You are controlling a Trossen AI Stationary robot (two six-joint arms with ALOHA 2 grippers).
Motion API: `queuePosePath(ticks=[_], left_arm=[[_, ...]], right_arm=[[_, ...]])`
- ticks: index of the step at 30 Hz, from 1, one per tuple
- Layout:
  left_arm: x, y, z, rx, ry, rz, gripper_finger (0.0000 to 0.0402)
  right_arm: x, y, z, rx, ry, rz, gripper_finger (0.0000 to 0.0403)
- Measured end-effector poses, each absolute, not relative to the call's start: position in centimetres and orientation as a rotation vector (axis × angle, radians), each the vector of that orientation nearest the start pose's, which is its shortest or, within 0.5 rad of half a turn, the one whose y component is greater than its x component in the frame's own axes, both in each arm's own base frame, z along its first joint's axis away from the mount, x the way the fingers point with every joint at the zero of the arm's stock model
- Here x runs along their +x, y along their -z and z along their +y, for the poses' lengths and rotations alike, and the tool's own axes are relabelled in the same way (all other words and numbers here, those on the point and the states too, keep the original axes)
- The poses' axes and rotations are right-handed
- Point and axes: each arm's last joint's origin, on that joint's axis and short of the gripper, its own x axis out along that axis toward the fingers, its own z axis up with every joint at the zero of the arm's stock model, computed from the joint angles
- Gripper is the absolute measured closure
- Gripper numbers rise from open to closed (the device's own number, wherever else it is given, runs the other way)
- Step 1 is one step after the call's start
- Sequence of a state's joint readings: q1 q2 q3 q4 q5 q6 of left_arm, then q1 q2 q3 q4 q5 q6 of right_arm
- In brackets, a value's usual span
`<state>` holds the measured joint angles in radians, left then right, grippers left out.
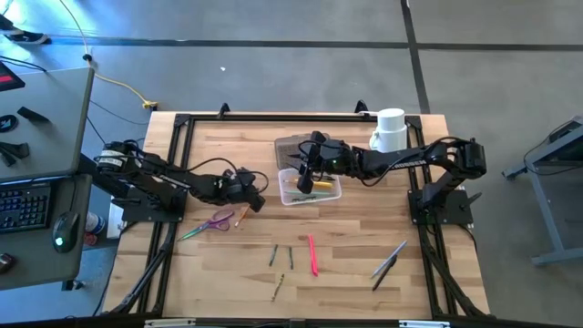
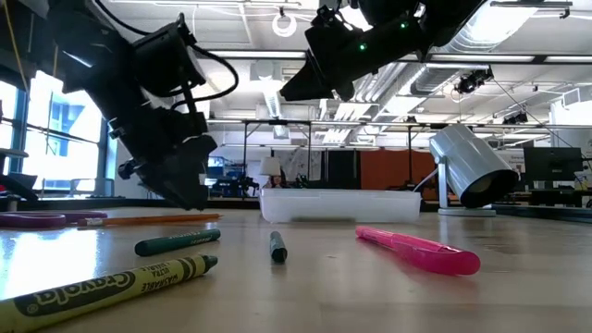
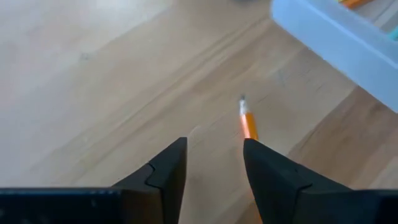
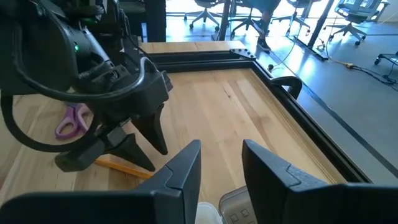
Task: Pick & place school supplies into a supply box
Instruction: Put the orange pencil into the gray supply box
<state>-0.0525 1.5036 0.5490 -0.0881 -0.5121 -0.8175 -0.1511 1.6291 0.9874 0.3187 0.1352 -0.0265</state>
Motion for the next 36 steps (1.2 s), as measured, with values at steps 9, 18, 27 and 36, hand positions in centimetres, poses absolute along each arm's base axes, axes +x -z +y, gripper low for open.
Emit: queuePosePath(ticks=[9, 18, 27, 36], left_arm=[[23.9, -11.8, 0.2, -0.487, -0.780, 0.714, 0.0213], [24.2, -12.0, 0.1, -0.509, -0.746, 0.691, 0.0213], [25.1, -10.0, 0.0, -0.503, -0.758, 0.695, 0.0213], [25.6, -7.2, -0.9, -0.446, -0.835, 0.684, 0.0213]], right_arm=[[35.4, -23.8, -5.8, -0.024, 0.279, 0.328, 0.0300], [35.4, -23.8, -5.8, -0.023, 0.280, 0.329, 0.0300], [35.4, -23.8, -5.8, -0.023, 0.280, 0.329, 0.0299], [35.4, -23.8, -5.8, -0.022, 0.280, 0.328, 0.0300]])
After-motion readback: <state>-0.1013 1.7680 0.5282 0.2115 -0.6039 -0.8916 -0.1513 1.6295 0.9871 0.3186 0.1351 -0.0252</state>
